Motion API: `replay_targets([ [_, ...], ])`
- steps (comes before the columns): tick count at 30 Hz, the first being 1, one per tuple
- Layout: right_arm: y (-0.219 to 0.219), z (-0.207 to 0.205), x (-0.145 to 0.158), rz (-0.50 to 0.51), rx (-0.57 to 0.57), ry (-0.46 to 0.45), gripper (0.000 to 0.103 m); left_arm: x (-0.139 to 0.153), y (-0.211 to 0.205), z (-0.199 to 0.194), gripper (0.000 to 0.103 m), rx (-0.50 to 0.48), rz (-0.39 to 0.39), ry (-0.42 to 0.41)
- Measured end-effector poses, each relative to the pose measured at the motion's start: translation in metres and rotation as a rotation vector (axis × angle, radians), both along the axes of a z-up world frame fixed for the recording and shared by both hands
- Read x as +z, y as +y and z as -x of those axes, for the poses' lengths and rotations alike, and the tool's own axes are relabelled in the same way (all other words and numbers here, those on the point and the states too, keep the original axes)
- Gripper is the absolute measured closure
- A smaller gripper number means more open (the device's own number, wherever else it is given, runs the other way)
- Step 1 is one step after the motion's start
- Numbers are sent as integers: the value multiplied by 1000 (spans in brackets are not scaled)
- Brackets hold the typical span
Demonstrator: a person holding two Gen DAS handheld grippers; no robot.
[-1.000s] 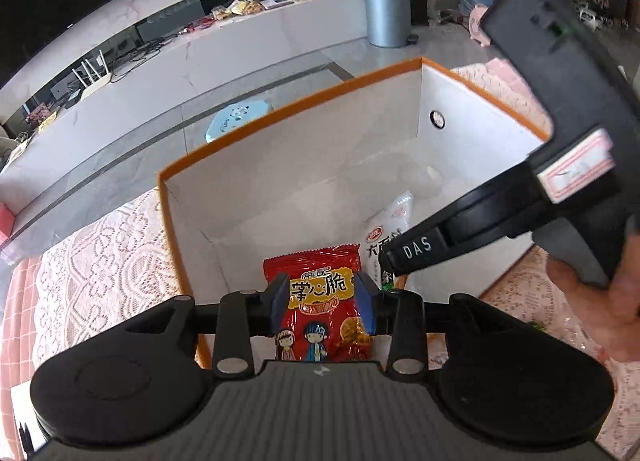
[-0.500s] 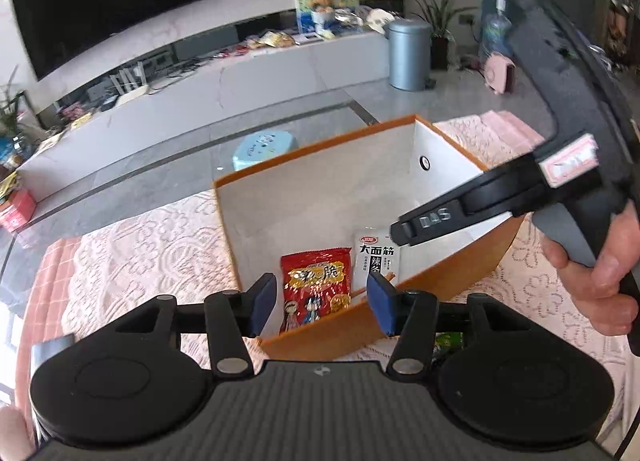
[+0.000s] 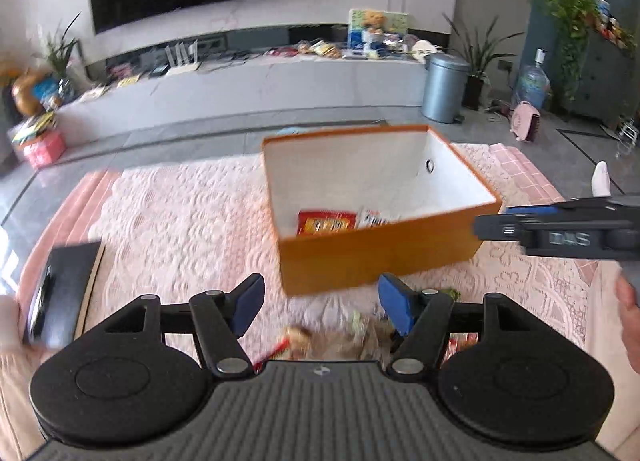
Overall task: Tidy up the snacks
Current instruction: 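Withdraw both tools from the box back toward the snack pile, then grasp the red MIMI chip bag with the left tool while the right tool grasps the braised meat pack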
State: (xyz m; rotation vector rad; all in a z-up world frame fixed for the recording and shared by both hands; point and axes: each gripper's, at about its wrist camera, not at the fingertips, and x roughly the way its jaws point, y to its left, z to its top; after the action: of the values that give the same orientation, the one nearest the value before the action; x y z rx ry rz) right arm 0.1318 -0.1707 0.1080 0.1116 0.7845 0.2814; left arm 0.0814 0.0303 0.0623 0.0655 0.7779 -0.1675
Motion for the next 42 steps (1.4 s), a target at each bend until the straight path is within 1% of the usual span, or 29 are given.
replay_targets([
  [3, -5, 27, -7, -4, -10, -39, 62, -14, 8, 9, 25, 29, 31, 31],
  [5, -6, 44, -14, -9, -12, -65, 60, -24, 16, 14, 25, 50, 60, 52],
  [6, -7, 52, -19, -8, -10, -79, 59, -29, 18, 15, 25, 65, 63, 59],
  [7, -6, 59, -23, -2, -7, -94, 55, -35, 20, 15, 25, 85, 60, 70],
  [8, -6, 67, -29, 14, -4, -111, 49, -41, 23, 15, 25, 104, 58, 84],
  [10, -3, 77, -41, 55, 2, -140, 44, -54, 28, 15, 25, 142, 68, 120],
  [12, 1, 85, -55, 117, 6, -159, 44, -68, 35, 17, 25, 181, 87, 157],
  [14, 2, 90, -74, 154, 20, -152, 44, -79, 39, 16, 25, 208, 97, 189],
  [16, 2, 91, -89, 172, 38, -129, 44, -89, 42, 14, 25, 230, 100, 211],
  [19, 6, 94, -116, 235, 63, -112, 44, -98, 46, 13, 19, 261, 111, 219],
  [22, 10, 94, -135, 296, 80, -94, 44, -105, 48, 10, 19, 285, 114, 223],
  [24, 10, 91, -145, 316, 84, -76, 43, -110, 49, 6, 18, 293, 126, 234],
  [26, 9, 88, -153, 319, 86, -53, 36, -116, 49, 4, 18, 296, 132, 243],
  [28, 9, 87, -158, 316, 96, -40, 33, -120, 47, 3, 18, 295, 126, 243],
  [30, 12, 86, -164, 338, 103, -36, 33, -123, 46, 1, 18, 295, 120, 240],
  [33, 13, 82, -168, 359, 100, -31, 31, -128, 46, -1, 18, 289, 132, 236],
  [34, 13, 81, -169, 357, 95, -30, 28, -130, 46, -2, 18, 288, 134, 237],
  [39, 12, 74, -173, 354, 86, -32, 22, -138, 46, -7, 18, 291, 132, 252],
  [42, 15, 71, -176, 359, 99, -41, 14, -144, 48, -10, 18, 286, 150, 264],
])
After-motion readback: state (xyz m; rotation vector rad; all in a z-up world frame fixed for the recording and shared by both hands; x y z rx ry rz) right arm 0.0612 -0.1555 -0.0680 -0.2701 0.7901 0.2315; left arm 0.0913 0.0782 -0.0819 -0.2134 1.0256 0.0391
